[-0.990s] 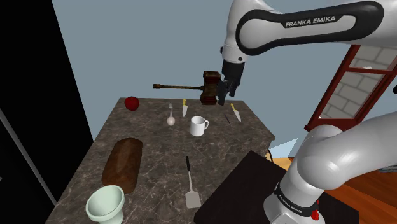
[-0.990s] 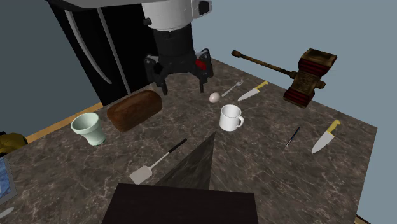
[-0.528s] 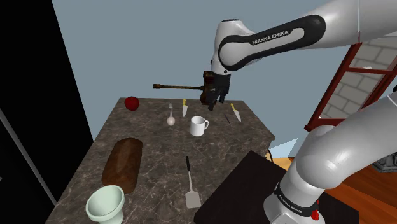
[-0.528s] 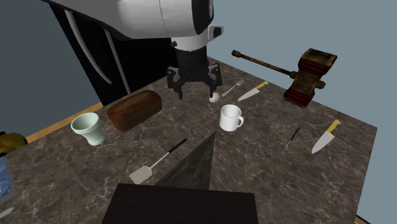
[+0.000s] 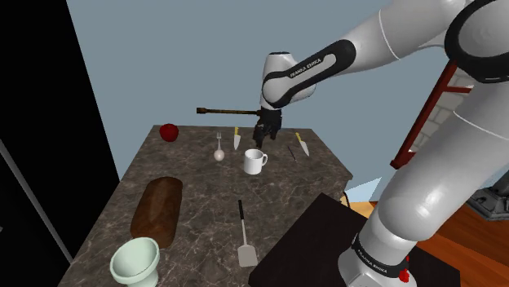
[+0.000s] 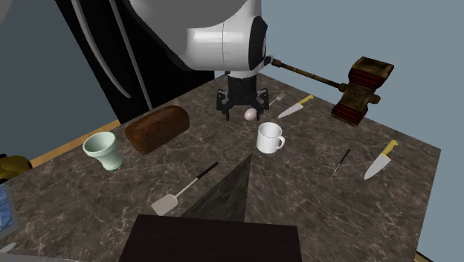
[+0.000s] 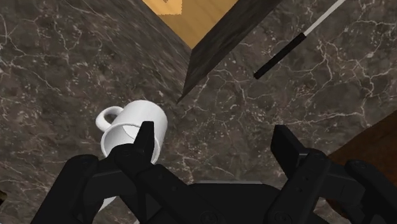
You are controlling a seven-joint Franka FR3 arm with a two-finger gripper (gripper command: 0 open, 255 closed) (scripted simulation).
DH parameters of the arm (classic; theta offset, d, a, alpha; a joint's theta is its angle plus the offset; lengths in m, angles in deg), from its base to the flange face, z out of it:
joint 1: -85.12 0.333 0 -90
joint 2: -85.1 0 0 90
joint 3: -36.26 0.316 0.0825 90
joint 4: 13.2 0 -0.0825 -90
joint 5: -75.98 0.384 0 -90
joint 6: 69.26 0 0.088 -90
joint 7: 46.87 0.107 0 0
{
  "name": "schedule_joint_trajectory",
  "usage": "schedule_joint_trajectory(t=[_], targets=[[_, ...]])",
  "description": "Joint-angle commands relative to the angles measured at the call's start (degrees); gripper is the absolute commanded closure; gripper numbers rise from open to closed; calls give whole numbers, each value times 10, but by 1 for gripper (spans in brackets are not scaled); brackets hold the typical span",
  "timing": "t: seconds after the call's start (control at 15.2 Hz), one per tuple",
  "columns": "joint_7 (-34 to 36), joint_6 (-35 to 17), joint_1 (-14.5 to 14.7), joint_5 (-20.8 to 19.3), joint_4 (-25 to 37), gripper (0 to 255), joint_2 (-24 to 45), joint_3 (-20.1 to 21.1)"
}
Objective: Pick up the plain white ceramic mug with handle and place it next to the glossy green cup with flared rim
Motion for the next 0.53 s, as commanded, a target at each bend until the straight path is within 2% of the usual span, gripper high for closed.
schedule_joint_trajectory(t=[0.0, 0.46], targets=[[-3, -29, -2, 4, 18, 0, 46, -4], [-28, -96, -17, 30, 109, 0, 203, -16]])
